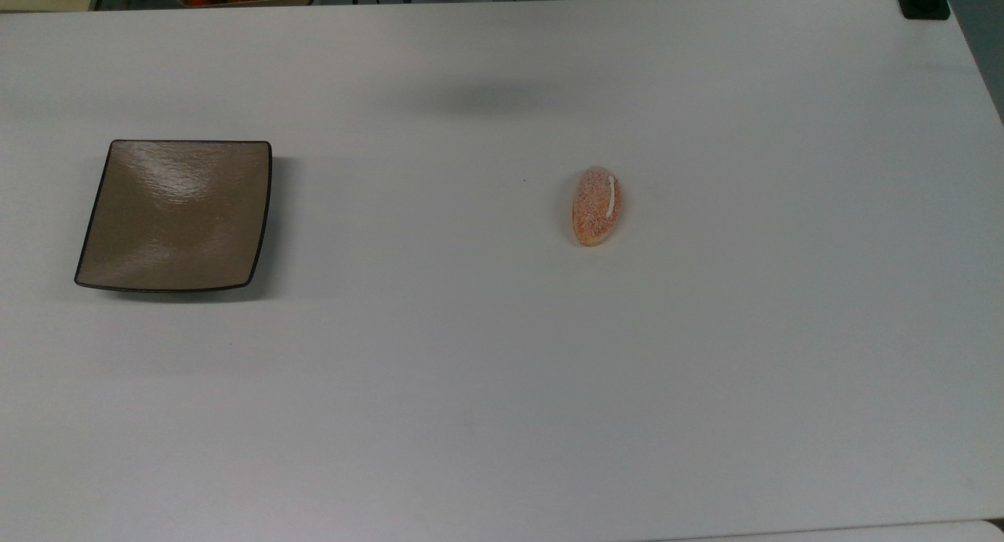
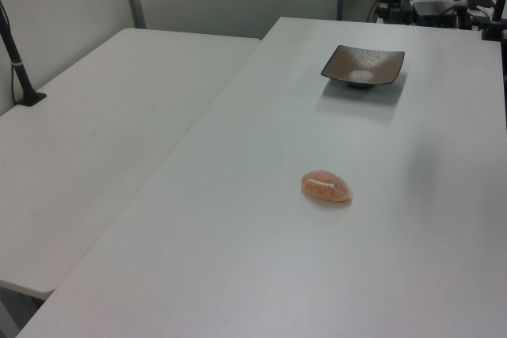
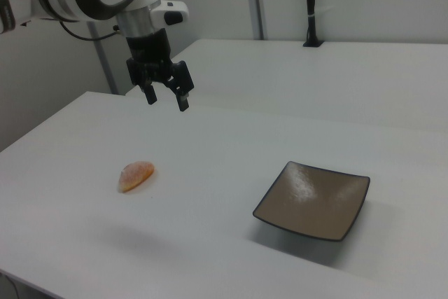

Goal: Bread is placed on a ceramic plate
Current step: 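Move the open gripper over the orange bread roll and lower it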

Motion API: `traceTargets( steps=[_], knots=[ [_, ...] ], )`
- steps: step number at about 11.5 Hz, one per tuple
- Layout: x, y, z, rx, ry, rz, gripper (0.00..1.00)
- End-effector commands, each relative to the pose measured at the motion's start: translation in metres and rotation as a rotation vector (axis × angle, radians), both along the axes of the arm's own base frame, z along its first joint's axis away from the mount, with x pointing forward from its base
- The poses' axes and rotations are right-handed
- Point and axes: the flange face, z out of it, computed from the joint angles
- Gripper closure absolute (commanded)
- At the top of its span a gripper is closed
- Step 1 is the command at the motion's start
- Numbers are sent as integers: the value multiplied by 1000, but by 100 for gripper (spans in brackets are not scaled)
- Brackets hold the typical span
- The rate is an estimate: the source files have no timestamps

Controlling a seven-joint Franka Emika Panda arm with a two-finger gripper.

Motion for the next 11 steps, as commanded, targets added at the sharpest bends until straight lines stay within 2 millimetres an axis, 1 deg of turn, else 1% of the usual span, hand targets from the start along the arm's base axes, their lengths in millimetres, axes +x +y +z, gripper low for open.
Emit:
traceTargets(
  steps=[1,5,7,9,11],
  knots=[
    [6,17,-13,21,-19,26,0],
    [12,20,-11,60,-61,21,0],
    [24,32,-18,94,-104,-16,0],
    [44,58,-40,108,-137,-74,0],
    [54,93,-70,114,-107,-51,0]
  ],
)
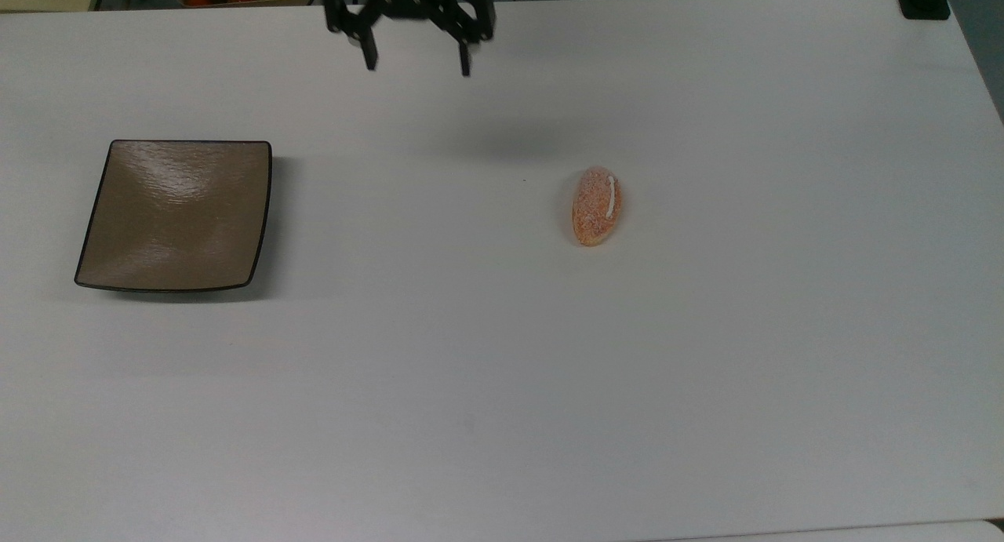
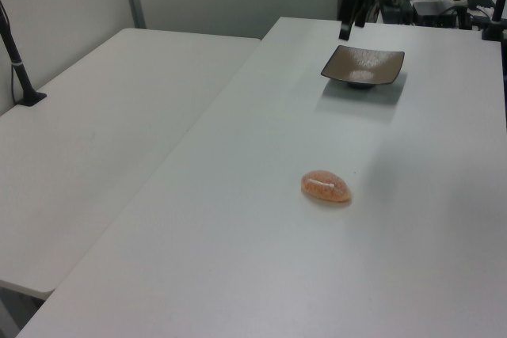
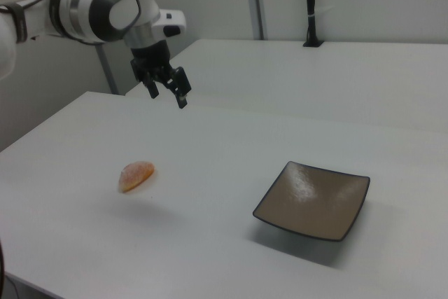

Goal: Bread is placed on a ceramic plate
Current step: 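Move the open gripper over the orange bread roll and lower it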

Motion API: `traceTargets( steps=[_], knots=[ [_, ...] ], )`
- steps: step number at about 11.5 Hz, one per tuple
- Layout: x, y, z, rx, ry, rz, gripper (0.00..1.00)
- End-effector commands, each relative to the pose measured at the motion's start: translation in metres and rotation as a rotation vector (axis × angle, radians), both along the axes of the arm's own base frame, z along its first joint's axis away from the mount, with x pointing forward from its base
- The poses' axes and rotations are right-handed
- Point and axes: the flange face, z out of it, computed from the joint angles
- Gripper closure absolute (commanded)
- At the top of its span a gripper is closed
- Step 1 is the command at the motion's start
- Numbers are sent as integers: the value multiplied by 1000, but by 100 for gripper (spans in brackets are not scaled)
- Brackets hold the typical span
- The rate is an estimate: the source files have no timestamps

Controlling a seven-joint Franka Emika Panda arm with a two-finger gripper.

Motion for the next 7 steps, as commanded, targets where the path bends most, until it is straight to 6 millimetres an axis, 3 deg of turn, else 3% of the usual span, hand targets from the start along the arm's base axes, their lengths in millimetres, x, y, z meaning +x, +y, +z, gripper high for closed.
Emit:
traceTargets(
  steps=[1,7],
  knots=[
    [12,50,-45,23,42,21,0],
    [4,148,-115,26,148,137,0]
  ],
)
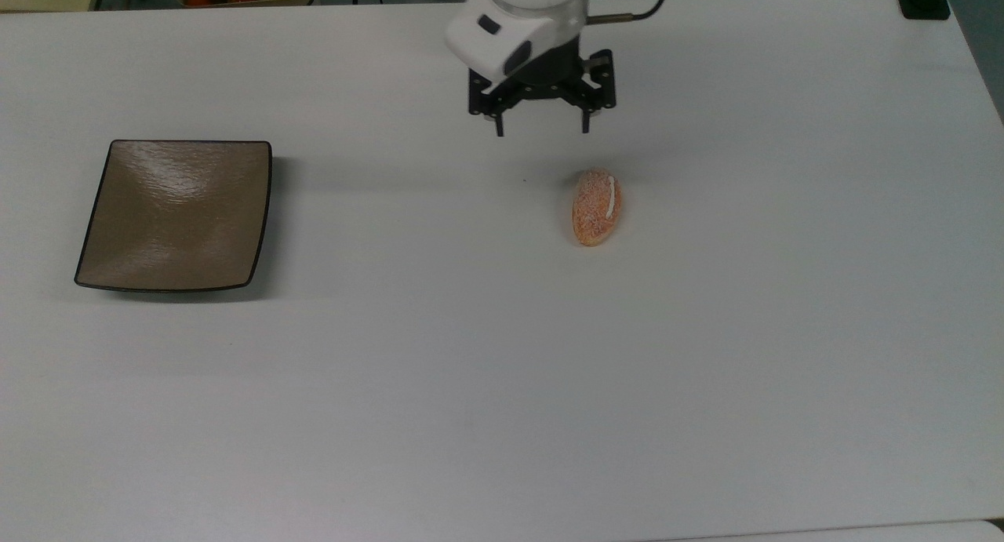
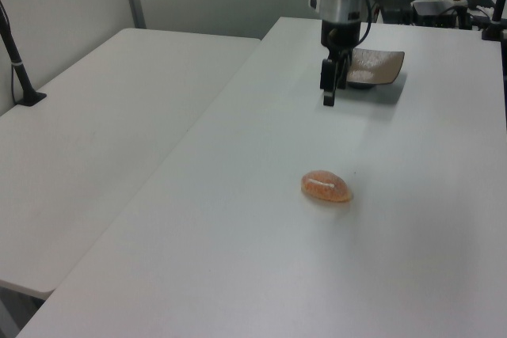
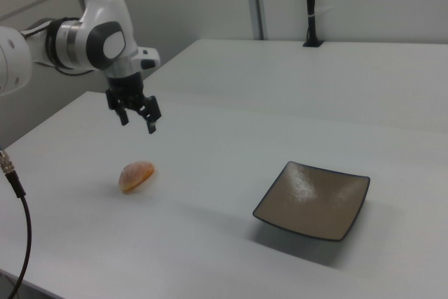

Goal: Bread is placed on a ceramic plate
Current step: 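Move the open gripper over the orange bread roll and lower it, then close the gripper around the bread roll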

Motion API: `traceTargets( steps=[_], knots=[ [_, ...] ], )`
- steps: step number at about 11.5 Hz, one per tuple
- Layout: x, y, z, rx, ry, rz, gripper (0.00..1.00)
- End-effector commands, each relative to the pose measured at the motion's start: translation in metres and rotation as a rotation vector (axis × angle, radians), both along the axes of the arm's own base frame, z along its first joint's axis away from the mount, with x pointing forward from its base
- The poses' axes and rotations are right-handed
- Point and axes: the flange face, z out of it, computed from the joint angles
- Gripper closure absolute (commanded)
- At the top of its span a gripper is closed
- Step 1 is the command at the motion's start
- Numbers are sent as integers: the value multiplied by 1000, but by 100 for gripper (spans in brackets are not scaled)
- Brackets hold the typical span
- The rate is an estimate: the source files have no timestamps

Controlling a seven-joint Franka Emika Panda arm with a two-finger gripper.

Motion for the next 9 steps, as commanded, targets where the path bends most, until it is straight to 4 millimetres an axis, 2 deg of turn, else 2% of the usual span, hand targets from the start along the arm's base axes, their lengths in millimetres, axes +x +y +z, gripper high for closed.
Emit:
traceTargets(
  steps=[1,4,5,6,7,9],
  knots=[
    [-4,45,-38,22,29,21,0],
    [-3,82,-89,4,49,19,0],
    [-3,89,-104,-5,57,27,0],
    [-3,93,-111,-15,56,29,0],
    [-2,99,-128,-23,64,38,0],
    [-1,105,-145,-45,56,22,0]
  ],
)
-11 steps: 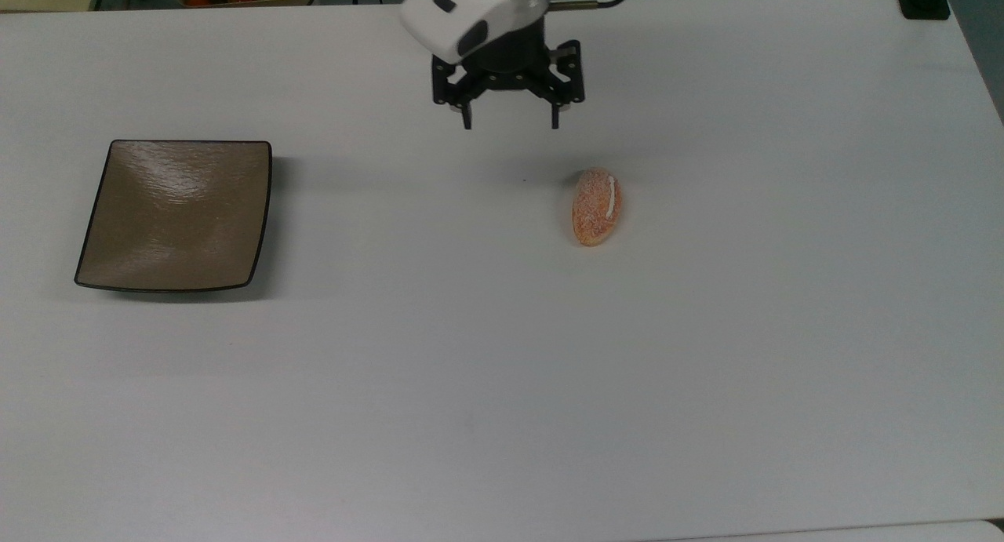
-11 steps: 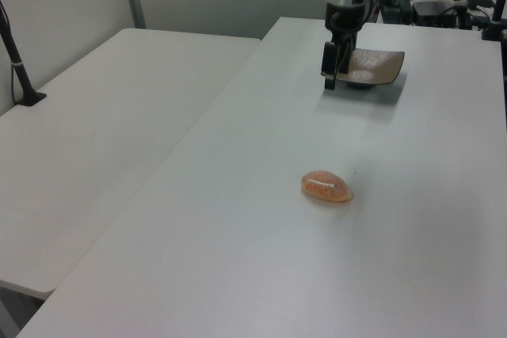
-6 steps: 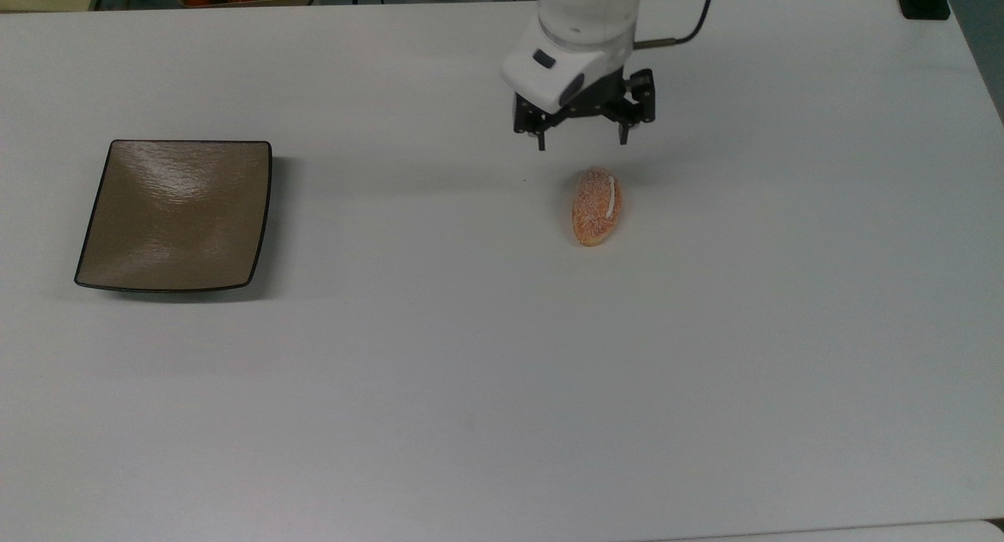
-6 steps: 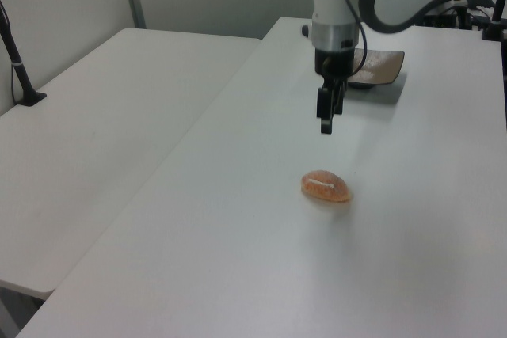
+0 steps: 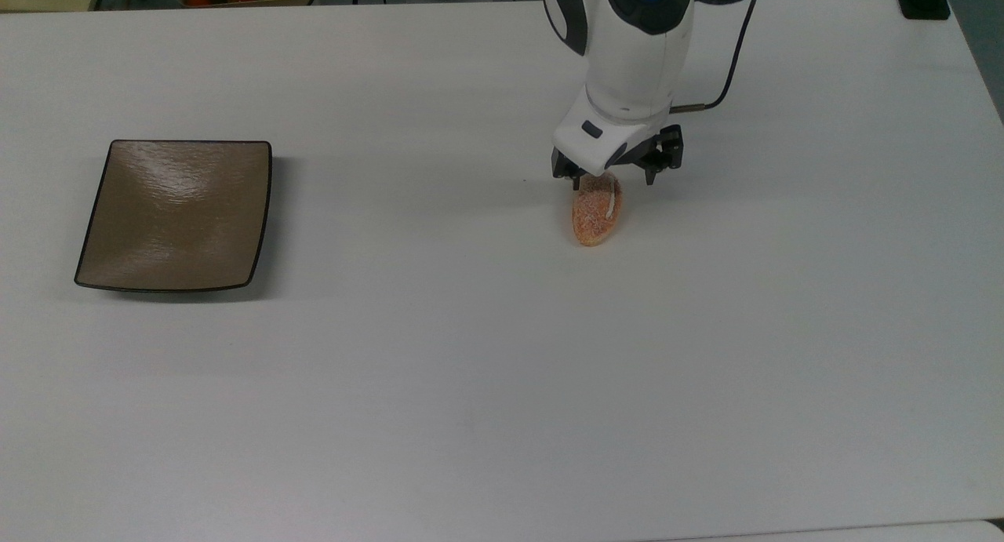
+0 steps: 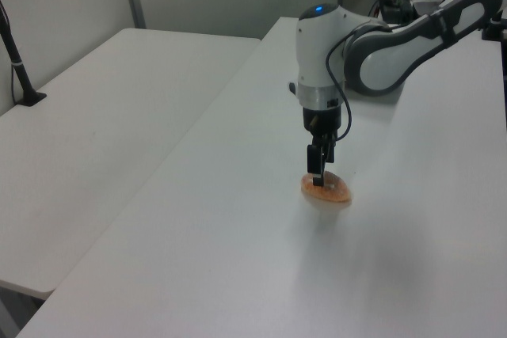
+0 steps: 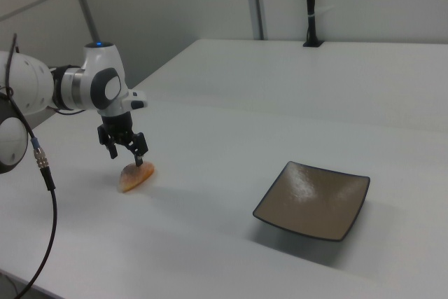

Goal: Bread is placed on a ceramic plate
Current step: 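Close the gripper around the bread roll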

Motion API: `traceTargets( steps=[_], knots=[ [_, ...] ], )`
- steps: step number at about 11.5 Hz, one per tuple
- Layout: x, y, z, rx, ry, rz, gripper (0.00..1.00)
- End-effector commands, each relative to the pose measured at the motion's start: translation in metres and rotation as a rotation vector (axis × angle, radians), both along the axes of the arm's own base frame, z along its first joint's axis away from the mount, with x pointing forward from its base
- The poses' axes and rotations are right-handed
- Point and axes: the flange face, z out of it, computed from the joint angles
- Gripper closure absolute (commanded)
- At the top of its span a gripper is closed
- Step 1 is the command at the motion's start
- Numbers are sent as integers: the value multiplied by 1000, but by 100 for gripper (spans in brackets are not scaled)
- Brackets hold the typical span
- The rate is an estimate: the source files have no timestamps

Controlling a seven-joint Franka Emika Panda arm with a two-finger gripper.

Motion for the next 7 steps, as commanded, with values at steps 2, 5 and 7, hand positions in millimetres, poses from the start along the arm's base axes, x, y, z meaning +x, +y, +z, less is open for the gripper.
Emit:
traceTargets(
  steps=[2,5,7],
  knots=[
    [-1,12,-30,-76,-25,-33,0],
    [-1,15,-34,-92,-31,-20,43],
    [-1,14,-33,-107,-40,-50,59]
  ],
)
